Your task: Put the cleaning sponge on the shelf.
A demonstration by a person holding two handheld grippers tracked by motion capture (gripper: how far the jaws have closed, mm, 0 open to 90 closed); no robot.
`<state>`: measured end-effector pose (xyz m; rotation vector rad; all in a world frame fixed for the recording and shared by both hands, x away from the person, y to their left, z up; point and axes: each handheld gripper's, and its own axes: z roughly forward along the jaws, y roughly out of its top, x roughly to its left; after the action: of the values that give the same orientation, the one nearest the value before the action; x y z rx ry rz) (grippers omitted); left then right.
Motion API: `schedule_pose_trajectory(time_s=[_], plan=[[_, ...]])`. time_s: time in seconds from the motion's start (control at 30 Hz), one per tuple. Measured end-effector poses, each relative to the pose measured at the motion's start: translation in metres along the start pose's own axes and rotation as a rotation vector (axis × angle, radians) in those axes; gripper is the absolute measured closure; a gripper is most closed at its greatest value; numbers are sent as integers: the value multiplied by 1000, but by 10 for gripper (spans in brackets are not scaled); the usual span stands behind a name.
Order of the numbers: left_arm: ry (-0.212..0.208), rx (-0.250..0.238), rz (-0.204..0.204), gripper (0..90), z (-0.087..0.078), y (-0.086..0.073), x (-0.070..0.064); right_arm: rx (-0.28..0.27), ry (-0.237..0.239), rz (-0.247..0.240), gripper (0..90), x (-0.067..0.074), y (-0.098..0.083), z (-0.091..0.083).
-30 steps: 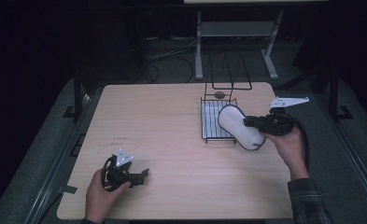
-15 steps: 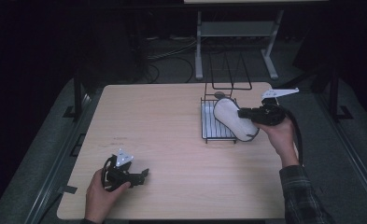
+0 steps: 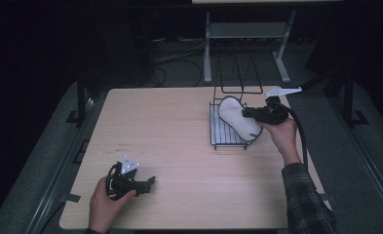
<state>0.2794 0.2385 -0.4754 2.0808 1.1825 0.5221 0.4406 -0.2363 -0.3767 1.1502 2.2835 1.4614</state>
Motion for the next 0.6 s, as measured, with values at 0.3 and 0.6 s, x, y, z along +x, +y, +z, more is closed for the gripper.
schedule_pose_trajectory(time_s=[0.3,0.6], plan=[[0,0,0,128,0,0,0,26,14,10,795,-9,4,22],[0,0,0,128,0,0,0,34,21,43,791,-14,0,34]])
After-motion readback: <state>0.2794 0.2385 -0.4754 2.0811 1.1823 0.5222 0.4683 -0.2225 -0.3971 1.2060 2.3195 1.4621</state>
